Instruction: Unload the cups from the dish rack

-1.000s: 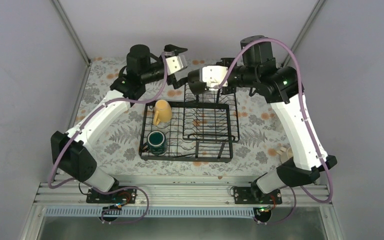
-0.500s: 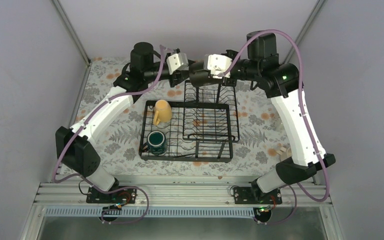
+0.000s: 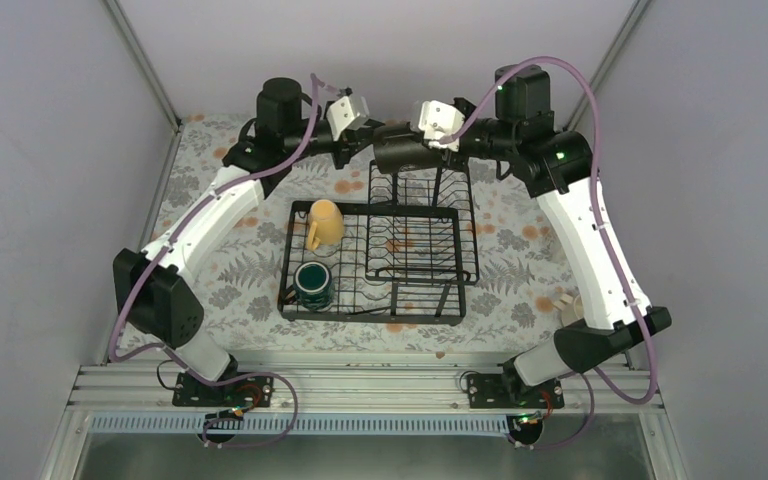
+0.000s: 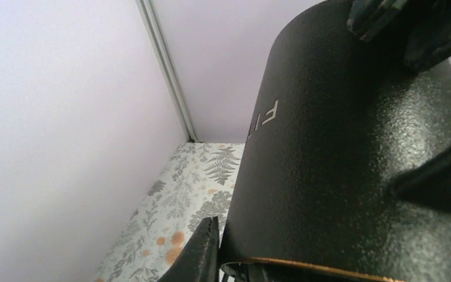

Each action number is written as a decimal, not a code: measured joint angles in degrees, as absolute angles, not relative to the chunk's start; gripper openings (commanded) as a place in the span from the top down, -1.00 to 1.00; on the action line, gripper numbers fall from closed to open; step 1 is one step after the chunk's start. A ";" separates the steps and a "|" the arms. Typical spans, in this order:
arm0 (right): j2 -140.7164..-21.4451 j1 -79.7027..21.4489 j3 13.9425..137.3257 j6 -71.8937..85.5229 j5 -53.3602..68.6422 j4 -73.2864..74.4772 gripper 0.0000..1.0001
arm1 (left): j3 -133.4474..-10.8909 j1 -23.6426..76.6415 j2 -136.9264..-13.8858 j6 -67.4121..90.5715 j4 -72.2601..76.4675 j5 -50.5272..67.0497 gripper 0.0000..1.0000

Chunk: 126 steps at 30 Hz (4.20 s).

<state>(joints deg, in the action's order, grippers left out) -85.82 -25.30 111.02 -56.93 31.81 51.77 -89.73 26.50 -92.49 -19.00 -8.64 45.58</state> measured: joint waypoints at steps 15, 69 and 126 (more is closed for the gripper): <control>-84.90 -23.94 100.73 -55.92 31.53 42.04 -0.29 | -90.63 27.57 -96.68 -20.34 -15.53 49.39 0.95; -66.50 -17.50 87.55 -61.43 25.58 44.58 -1.00 | -120.44 3.88 -95.31 -51.37 -53.56 40.62 0.95; -76.82 -25.91 99.44 -58.19 29.85 54.89 -1.00 | -110.63 -13.32 -119.61 -64.90 -64.16 7.20 0.70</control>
<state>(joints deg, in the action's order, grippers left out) -76.82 -25.91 99.44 -58.19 29.85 54.89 -110.63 -13.32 -119.61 -64.90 -64.16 7.20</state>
